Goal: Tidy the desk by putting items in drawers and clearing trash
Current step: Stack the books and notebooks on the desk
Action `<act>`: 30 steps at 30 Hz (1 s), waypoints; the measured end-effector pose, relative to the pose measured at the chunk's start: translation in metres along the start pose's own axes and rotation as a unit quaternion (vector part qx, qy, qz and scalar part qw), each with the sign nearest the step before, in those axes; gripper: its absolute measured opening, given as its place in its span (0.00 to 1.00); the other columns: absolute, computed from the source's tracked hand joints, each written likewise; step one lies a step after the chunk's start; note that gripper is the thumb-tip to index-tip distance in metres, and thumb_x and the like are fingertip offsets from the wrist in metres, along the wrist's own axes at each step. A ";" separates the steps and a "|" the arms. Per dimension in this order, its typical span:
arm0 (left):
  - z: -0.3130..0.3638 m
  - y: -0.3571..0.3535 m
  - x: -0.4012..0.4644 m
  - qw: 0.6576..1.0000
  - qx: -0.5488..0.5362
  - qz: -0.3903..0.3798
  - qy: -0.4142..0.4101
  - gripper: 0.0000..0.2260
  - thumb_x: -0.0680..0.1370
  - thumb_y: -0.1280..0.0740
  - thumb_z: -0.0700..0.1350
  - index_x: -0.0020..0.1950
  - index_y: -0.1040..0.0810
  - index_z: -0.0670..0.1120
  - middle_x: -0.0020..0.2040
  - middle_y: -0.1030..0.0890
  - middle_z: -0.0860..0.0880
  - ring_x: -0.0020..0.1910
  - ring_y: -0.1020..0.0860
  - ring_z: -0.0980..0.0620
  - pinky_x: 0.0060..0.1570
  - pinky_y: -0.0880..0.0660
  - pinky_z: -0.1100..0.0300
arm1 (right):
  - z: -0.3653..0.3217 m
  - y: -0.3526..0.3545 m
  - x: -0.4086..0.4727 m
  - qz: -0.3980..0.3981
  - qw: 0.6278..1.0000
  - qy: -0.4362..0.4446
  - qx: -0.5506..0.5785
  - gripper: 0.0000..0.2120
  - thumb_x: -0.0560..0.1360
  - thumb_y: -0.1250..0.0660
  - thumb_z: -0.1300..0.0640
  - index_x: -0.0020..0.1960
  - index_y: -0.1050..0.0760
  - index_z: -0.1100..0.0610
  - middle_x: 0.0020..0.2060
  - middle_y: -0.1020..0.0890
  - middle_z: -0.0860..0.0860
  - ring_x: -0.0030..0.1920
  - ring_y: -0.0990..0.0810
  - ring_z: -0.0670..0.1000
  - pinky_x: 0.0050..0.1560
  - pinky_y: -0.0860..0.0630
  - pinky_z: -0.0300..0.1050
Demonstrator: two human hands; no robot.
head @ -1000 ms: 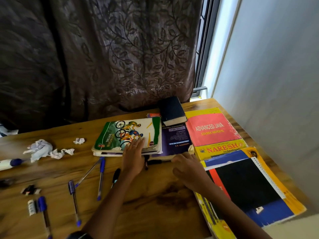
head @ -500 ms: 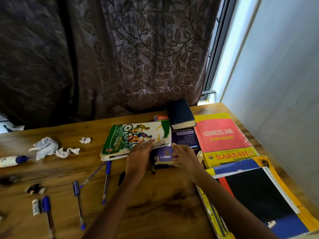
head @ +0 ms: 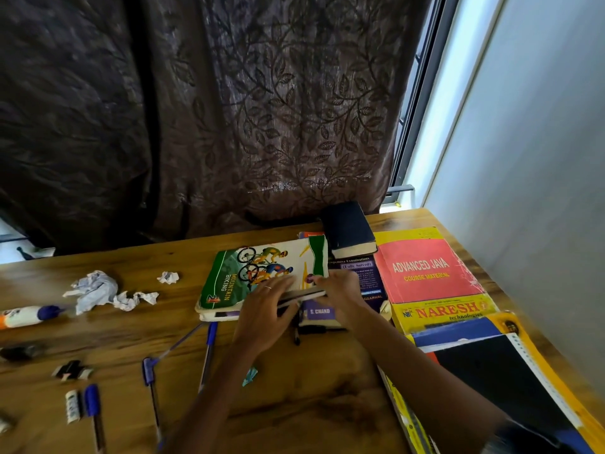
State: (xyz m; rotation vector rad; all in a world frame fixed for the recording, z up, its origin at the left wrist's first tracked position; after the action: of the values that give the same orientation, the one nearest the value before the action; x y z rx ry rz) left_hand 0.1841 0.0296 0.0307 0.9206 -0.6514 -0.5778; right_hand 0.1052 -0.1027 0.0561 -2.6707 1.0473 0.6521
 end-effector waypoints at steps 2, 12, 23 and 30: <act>-0.004 0.011 0.003 1.000 -0.013 0.028 0.006 0.29 0.76 0.48 0.64 0.74 0.39 0.54 0.72 0.33 0.52 0.70 0.35 0.53 0.68 0.34 0.53 | -0.021 -0.009 -0.006 -0.017 0.999 0.048 -0.005 0.05 0.74 0.33 0.66 0.42 0.23 0.58 0.48 0.18 0.58 0.49 0.18 0.55 0.45 0.19 0.48; -0.009 0.069 0.029 0.964 -0.198 0.158 0.082 0.34 0.76 0.49 0.68 0.77 0.46 0.52 0.72 0.33 0.42 0.70 0.33 0.42 0.66 0.32 0.43 | -0.144 -0.006 -0.047 -0.002 0.930 0.333 -0.155 0.15 0.70 0.32 0.66 0.36 0.22 0.46 0.38 0.15 0.59 0.36 0.22 0.53 0.37 0.26 0.46; 0.036 0.106 0.077 0.927 -0.351 0.105 0.075 0.25 0.78 0.36 0.52 0.73 0.38 0.49 0.67 0.28 0.50 0.63 0.28 0.55 0.59 0.28 0.65 | -0.177 0.067 -0.089 -0.089 0.920 0.359 -0.128 0.09 0.73 0.33 0.68 0.51 0.20 0.60 0.32 0.15 0.45 0.34 0.17 0.46 0.36 0.19 0.44; 0.091 0.097 0.066 0.898 -0.435 0.036 0.056 0.05 0.75 0.32 0.46 0.49 0.21 0.49 0.37 0.18 0.58 0.34 0.20 0.64 0.34 0.24 0.70 | -0.176 0.122 -0.109 -0.123 0.913 0.345 -0.178 0.08 0.72 0.32 0.65 0.49 0.21 0.56 0.37 0.14 0.48 0.38 0.16 0.48 0.39 0.19 0.44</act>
State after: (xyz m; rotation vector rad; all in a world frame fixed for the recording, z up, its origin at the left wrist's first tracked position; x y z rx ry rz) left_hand 0.1799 -0.0175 0.1716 0.0826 -0.2575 -0.6569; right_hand 0.0086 -0.1864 0.2599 -3.3880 0.7310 -0.2082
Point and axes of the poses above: each hand's wrist, its own x-axis towards the middle knuckle, its own y-axis out of the back of the hand, z = x × y, the point moved 6 cm from there along x, towards the middle knuckle
